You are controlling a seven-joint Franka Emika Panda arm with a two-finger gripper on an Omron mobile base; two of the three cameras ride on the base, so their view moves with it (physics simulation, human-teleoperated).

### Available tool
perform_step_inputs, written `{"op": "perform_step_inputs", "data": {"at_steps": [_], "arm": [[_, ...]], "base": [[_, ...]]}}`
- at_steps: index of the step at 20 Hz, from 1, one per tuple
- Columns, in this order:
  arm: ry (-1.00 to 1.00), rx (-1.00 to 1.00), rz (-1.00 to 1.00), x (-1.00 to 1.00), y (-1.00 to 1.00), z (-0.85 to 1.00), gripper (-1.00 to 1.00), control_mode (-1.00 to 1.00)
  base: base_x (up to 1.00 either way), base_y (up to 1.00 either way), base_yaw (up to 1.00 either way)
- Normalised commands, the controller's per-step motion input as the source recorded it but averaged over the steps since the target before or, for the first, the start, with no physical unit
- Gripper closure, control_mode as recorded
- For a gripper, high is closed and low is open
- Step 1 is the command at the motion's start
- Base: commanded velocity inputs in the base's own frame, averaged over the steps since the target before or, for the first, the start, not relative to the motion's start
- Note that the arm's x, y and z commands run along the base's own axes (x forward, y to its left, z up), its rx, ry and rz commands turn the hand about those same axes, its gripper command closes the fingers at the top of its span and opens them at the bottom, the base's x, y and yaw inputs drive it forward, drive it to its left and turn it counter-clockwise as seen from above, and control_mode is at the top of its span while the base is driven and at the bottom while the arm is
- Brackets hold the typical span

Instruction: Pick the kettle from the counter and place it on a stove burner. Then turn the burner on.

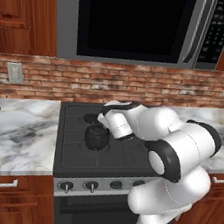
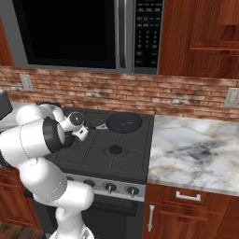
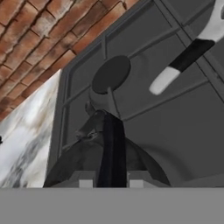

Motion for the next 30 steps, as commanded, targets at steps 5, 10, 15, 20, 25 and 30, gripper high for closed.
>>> {"op": "perform_step_inputs", "data": {"at_steps": [5, 10, 15, 20, 25, 30], "arm": [[0.00, 0.00, 0.00, 0.08, 0.02, -0.07, 1.00, -1.00], [0.00, 0.00, 0.00, -0.04, 0.07, -0.13, 1.00, -1.00], [0.00, 0.00, 0.00, -0.08, 0.05, -0.03, 1.00, -1.00], [0.00, 0.00, 0.00, 0.00, 0.00, 0.00, 1.00, -1.00], [0.00, 0.00, 0.00, 0.00, 0.00, 0.00, 1.00, -1.00], [0.00, 0.00, 0.00, 0.00, 0.00, 0.00, -1.00, -1.00]], "base": [[0.00, 0.00, 0.00], [0.00, 0.00, 0.00], [0.00, 0.00, 0.00], [0.00, 0.00, 0.00], [0.00, 0.00, 0.00], [0.00, 0.00, 0.00]]}}
